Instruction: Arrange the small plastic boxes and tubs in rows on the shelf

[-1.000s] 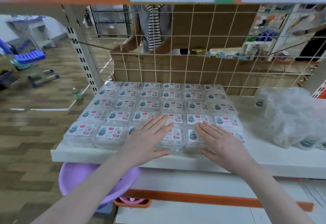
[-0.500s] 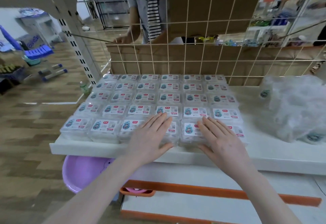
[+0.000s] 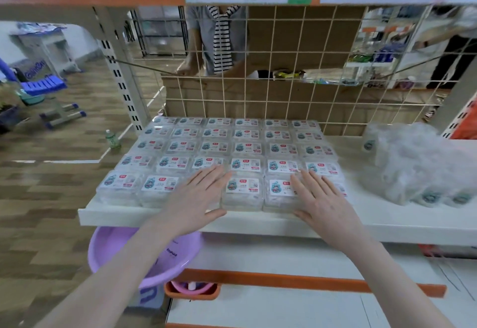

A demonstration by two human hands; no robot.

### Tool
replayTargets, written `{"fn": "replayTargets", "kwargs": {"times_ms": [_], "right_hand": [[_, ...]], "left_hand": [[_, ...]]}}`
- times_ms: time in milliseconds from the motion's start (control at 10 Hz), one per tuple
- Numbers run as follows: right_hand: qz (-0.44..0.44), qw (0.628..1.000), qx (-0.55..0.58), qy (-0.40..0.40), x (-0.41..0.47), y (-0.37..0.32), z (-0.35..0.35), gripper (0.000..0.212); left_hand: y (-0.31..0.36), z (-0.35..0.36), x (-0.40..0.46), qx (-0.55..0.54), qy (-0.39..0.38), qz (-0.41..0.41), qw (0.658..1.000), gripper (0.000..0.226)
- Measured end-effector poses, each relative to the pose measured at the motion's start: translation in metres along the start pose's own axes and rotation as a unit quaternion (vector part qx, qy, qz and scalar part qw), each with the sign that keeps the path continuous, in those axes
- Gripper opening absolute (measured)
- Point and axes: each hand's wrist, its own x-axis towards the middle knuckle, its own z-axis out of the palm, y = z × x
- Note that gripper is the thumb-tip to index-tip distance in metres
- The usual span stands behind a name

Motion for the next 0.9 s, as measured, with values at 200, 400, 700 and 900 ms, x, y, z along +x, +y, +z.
{"fn": "replayTargets", "kwargs": {"times_ms": [200, 400, 700, 900], "right_hand": [[0.012, 0.998, 0.002, -0.067, -0.001, 0.004, 0.004, 0.072], [0.014, 0.994, -0.026, -0.104, 0.003, 0.002, 0.0, 0.072], [0.065, 0.992, 0.02, -0.11, -0.001, -0.007, -0.014, 0.069], [0.148, 0.988, 0.011, -0.048, -0.018, -0.041, -0.033, 0.047]], "left_hand": [[-0.032, -0.005, -0.012, 0.009, -0.035, -0.001, 0.999, 0.075], [-0.033, -0.006, -0.011, 0.003, -0.028, 0.01, 1.0, 0.071], [-0.024, -0.018, -0.017, -0.027, -0.047, -0.032, 0.998, 0.07], [0.0, -0.036, -0.043, -0.063, 0.036, -0.129, 0.989, 0.062]]}}
